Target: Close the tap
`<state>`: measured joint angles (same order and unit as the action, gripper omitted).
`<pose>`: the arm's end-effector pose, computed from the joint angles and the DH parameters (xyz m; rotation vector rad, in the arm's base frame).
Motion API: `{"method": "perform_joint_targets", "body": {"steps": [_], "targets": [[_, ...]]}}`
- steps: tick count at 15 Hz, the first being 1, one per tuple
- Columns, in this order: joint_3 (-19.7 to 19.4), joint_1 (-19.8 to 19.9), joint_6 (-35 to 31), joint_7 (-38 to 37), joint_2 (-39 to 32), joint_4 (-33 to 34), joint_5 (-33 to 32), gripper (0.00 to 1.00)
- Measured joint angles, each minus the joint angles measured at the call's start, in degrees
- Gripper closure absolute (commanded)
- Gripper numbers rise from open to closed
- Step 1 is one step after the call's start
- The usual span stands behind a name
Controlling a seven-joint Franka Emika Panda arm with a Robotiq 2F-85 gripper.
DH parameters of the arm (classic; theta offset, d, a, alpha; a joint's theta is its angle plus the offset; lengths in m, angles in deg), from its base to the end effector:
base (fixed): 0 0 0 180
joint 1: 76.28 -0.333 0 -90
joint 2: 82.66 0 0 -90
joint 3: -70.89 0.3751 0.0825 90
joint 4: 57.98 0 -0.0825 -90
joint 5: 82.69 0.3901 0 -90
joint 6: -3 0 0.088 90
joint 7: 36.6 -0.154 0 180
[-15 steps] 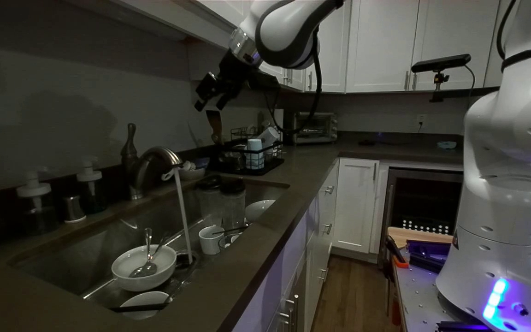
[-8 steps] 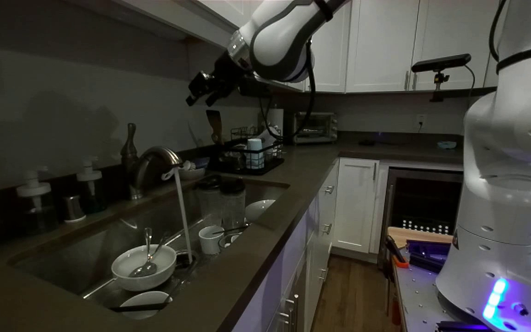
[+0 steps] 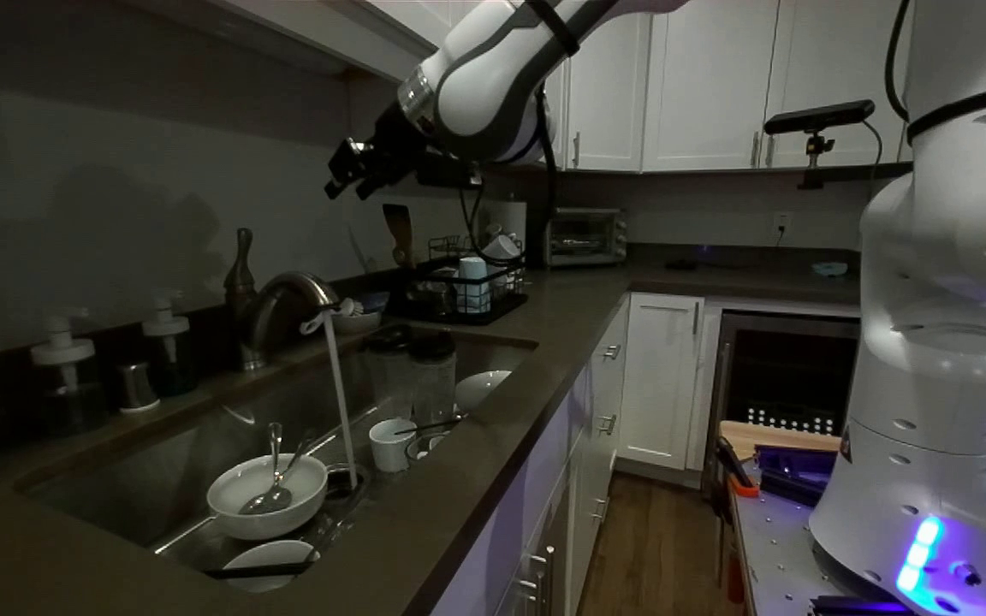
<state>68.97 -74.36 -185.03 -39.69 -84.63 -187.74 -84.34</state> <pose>0.6171 -0.0381 0.4947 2.7523 -0.1235 1.4738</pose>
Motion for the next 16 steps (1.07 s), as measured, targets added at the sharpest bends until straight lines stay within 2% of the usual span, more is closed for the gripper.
{"method": "perform_joint_targets", "body": {"steps": [4,5,6,7,8,9,13,14,15,16], "targets": [[0.0,0.0,0.0,0.0,-3.6,4.9,0.1,0.88],[0.0,0.0,0.0,0.0,-4.5,6.3,0.1,0.91],[0.0,0.0,0.0,0.0,-5.5,7.7,0.2,0.91],[-0.2,-0.1,0.0,-0.1,-6.5,8.9,0.2,0.68],[-0.6,-0.5,0.0,-0.3,-7.4,10.1,0.2,0.61],[-1.0,-1.0,0.0,-0.6,-8.3,11.2,0.2,0.85],[-1.5,-2.0,0.0,-0.8,-10.1,13.0,0.2,0.62],[-1.5,-2.1,0.0,-0.8,-10.2,13.0,0.2,0.36],[-1.5,-2.1,0.0,-0.8,-10.2,13.1,0.2,0.36],[-1.5,-2.0,0.0,-0.8,-10.2,13.1,0.2,0.32]]}}
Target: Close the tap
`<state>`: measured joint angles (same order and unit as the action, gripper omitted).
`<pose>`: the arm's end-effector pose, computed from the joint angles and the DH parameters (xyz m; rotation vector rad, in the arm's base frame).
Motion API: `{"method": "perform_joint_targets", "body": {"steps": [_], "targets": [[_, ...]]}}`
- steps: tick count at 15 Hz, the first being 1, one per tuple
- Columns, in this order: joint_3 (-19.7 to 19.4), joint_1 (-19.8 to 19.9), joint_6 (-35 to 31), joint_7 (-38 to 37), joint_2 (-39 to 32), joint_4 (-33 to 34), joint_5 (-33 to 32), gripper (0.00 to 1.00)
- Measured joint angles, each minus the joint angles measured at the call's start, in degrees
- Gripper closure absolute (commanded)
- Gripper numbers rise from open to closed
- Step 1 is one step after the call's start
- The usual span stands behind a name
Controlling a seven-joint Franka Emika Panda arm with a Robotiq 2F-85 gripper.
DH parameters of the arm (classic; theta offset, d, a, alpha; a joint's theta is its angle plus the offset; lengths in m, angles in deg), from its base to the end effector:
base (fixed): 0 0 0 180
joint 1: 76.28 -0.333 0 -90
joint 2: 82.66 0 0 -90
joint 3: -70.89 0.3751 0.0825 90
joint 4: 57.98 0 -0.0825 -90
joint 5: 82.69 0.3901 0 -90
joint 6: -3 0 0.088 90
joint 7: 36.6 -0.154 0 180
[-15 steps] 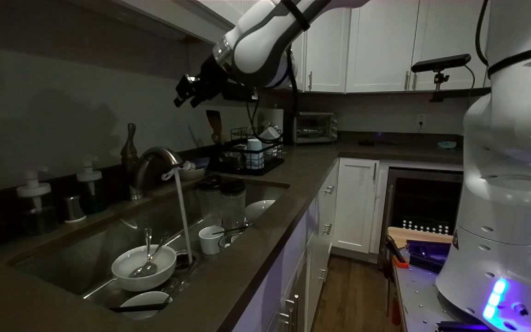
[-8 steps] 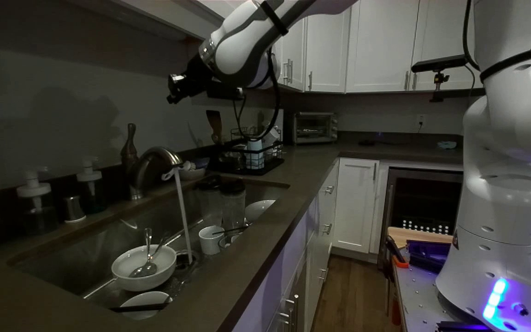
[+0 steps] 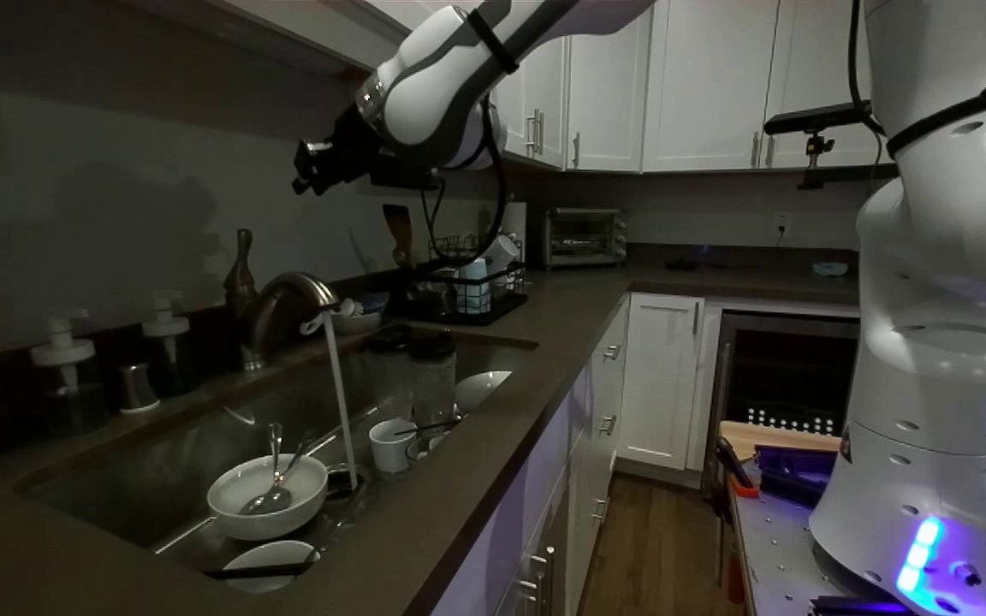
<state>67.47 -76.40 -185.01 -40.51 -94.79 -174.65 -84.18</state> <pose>0.6916 -0.0340 0.4992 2.7159 -0.1217 1.5451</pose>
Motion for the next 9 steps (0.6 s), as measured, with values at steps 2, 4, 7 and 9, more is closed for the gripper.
{"method": "perform_joint_targets", "body": {"steps": [2,4,7,9], "targets": [[-0.4,-0.1,-0.1,0.0,0.0,0.1,0.0,0.19],[-0.9,-0.1,-1.0,0.0,-0.4,0.6,0.0,0.07],[-1.4,-0.1,-3.1,0.0,-2.4,3.2,0.0,0.07],[-1.4,-0.2,-5.0,-0.4,-4.6,5.6,0.0,0.31]]}}
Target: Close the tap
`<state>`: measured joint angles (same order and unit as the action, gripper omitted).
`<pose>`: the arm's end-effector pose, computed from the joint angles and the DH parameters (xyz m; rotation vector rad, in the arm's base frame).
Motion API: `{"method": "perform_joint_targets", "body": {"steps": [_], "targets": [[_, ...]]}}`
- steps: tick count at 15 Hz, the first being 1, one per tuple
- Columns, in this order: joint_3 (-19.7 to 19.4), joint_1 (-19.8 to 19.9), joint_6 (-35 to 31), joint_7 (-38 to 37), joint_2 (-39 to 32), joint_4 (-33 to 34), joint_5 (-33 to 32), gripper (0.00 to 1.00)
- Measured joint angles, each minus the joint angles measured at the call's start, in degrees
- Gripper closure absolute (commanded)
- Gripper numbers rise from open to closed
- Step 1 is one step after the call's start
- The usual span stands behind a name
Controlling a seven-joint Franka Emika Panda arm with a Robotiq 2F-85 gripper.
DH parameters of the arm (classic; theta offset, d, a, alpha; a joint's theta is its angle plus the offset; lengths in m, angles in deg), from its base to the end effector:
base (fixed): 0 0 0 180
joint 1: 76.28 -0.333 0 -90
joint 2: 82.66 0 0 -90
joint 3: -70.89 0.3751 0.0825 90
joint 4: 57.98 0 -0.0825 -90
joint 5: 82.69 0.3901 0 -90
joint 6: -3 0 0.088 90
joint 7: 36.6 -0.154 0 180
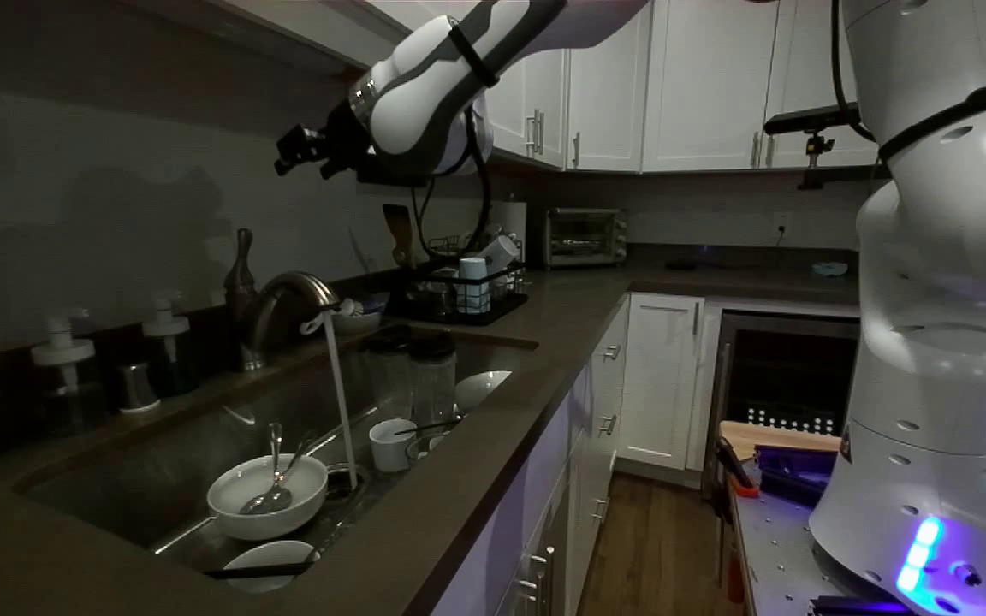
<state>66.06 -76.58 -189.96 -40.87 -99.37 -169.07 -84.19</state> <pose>0.7207 -0.0471 0.5103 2.6181 -0.1380 1.6764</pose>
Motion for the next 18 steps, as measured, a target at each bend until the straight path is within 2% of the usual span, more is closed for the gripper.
{"method": "perform_joint_targets", "body": {"steps": [1,5,10,14,18], "targets": [[0.0,-0.1,-1.1,-0.2,-1.2,1.2,0.0,0.35],[-0.3,-0.7,-4.6,-0.9,-6.5,6.1,0.2,0.62],[-0.7,-1.8,-5.0,-0.9,-12.0,13.7,1.4,0.94],[-1.1,-2.6,-5.0,-0.9,-15.4,18.3,1.7,1.00],[-2.3,-4.4,-4.9,-0.9,-18.2,20.5,2.3,0.96]]}}
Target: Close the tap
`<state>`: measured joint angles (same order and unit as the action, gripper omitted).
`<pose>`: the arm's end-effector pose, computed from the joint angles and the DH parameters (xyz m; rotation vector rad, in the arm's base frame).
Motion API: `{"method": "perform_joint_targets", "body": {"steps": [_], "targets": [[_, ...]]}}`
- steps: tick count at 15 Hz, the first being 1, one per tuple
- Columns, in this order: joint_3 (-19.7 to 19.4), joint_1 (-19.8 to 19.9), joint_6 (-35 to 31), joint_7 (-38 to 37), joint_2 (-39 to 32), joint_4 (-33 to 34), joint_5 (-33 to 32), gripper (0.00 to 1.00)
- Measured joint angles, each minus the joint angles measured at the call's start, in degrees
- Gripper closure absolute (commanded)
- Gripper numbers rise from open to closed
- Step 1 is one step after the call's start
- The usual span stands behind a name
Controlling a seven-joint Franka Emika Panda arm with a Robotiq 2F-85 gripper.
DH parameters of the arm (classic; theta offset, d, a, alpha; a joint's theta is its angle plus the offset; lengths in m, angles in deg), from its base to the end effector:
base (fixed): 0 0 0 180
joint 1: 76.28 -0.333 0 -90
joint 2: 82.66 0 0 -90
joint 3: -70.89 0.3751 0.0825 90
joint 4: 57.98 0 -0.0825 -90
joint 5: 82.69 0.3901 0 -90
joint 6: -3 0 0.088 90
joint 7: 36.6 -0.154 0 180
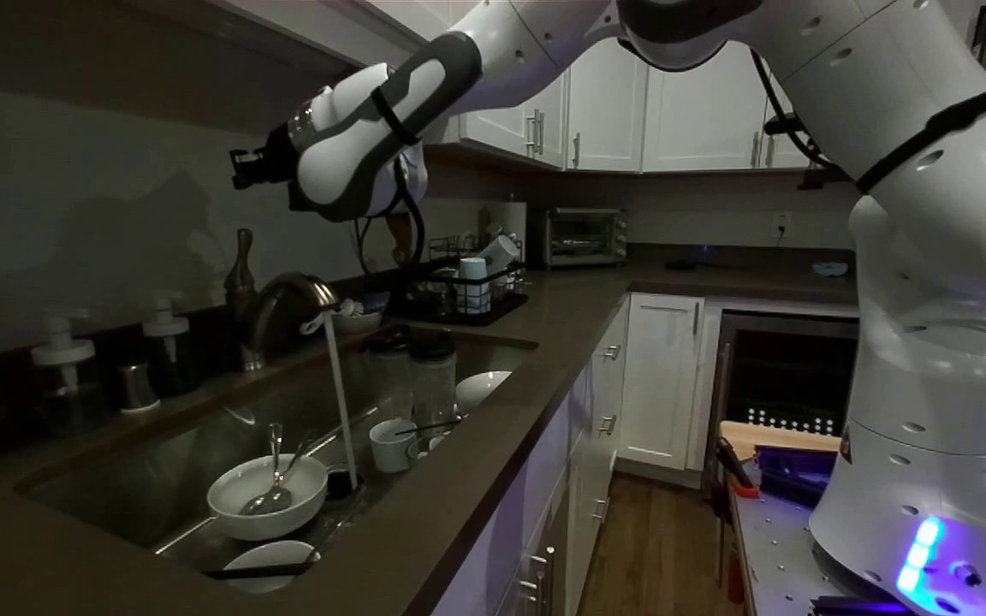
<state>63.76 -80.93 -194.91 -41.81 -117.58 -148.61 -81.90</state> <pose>0.8206 -0.0091 0.4736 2.5203 -0.0958 1.8536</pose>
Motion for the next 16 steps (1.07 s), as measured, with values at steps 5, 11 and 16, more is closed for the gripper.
{"method": "perform_joint_targets", "body": {"steps": [5,11,16], "targets": [[-3.3,-3.8,0.0,0.0,-2.8,0.5,2.5,0.96],[-6.3,-4.5,2.6,0.0,-4.6,5.7,3.4,0.96],[-7.5,-4.5,9.3,0.0,-6.2,11.1,3.4,0.96]]}}
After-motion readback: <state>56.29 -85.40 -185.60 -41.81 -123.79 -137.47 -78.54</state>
